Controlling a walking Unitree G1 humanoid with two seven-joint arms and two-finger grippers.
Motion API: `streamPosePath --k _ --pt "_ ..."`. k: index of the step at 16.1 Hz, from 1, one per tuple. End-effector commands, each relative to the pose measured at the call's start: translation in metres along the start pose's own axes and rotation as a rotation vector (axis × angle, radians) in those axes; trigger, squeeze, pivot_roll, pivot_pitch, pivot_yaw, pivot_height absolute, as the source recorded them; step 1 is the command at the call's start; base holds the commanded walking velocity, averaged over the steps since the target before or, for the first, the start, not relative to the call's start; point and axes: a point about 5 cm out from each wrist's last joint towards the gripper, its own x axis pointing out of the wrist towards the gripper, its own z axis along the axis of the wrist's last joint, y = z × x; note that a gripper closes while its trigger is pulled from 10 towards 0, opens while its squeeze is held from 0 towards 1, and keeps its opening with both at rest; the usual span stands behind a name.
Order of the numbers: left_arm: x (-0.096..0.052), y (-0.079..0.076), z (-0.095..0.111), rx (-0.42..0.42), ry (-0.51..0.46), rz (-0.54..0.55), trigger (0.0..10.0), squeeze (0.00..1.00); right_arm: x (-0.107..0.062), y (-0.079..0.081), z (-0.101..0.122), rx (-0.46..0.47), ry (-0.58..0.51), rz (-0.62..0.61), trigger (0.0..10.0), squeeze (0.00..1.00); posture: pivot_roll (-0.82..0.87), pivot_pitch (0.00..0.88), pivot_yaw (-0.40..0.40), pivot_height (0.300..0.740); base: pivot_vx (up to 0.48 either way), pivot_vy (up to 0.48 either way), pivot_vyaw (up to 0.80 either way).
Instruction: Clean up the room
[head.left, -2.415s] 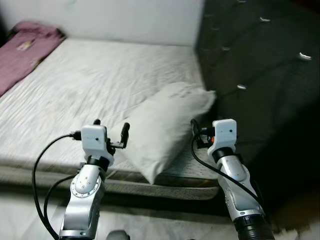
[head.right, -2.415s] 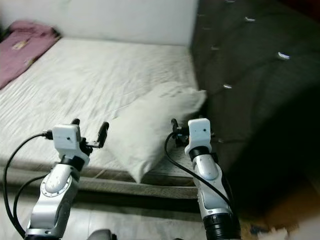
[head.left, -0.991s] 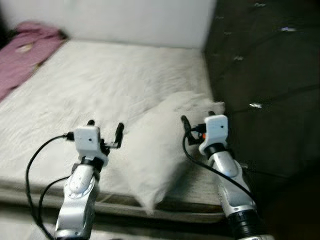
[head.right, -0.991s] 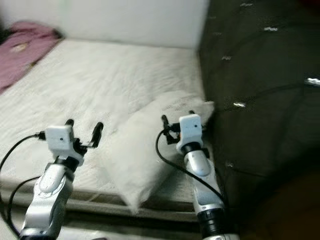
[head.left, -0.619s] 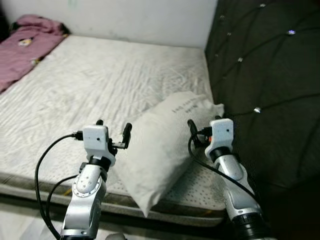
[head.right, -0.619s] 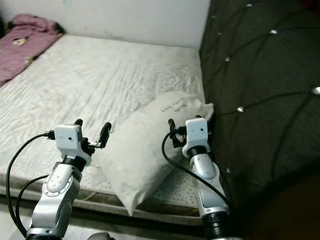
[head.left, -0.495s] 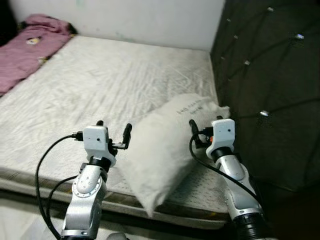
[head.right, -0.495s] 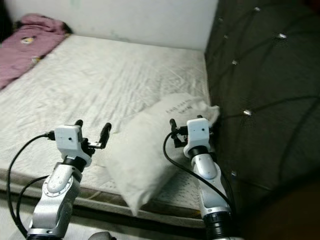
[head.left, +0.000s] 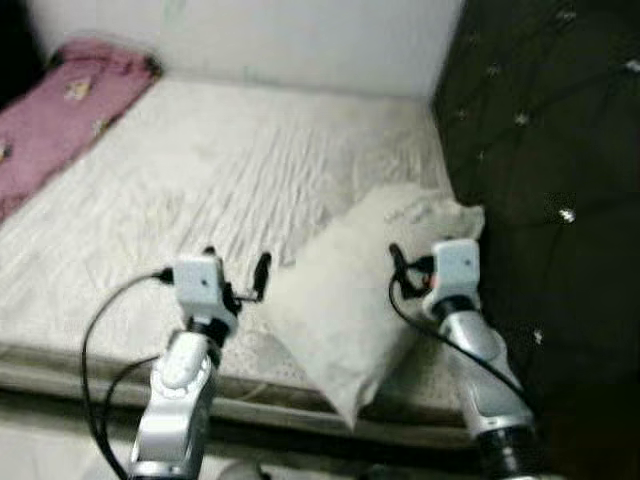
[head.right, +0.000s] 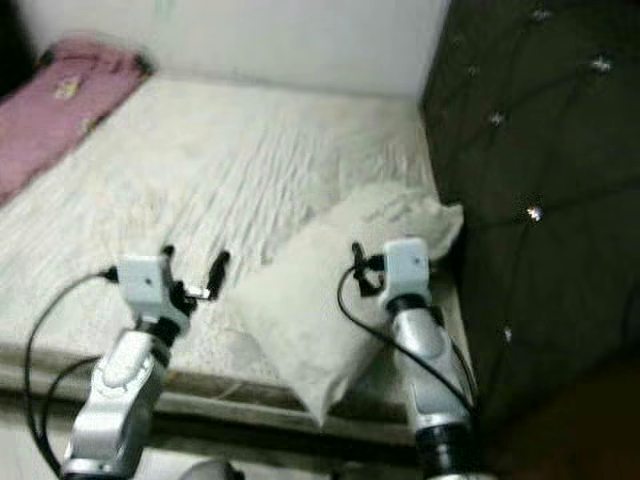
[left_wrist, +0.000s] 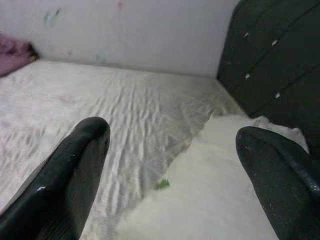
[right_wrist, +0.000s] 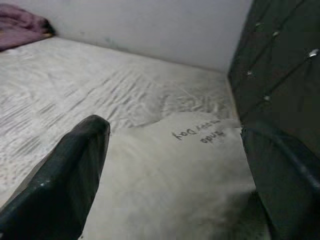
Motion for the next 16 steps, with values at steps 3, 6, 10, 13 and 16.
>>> streamPosePath --k 3,6,10,13,16 --pt "0.000 0.015 0.005 0.027 -0.013 0.066 10.0 0.00 0.004 0.009 0.007 0.018 -0.020 0.024 10.0 0.00 0.05 0.000 -0.021 0.740 0.000 0.000 0.00" --pt "-0.005 0.023 0.006 -0.002 -0.030 0.052 10.0 0.00 0.004 0.008 0.007 0.017 -0.020 0.022 10.0 0.00 0.06 0.000 -0.022 0.740 0.000 0.000 0.00" --pt "-0.010 0.025 0.006 0.034 -0.020 0.120 10.0 0.00 0.000 0.009 0.005 0.024 -0.009 0.024 10.0 0.00 0.07 0.000 -0.039 0.740 0.000 0.000 0.00" --pt "-0.016 0.022 0.005 0.043 -0.007 0.117 10.0 0.00 0.000 0.008 0.005 0.054 0.005 0.008 10.0 0.00 0.08 0.000 -0.037 0.740 0.000 0.000 -0.80" --pt "-0.024 0.023 0.002 0.061 0.011 0.136 10.0 0.00 -0.006 0.005 0.005 0.045 0.009 -0.004 10.0 0.00 0.07 0.000 -0.040 0.740 0.000 0.000 -0.80"
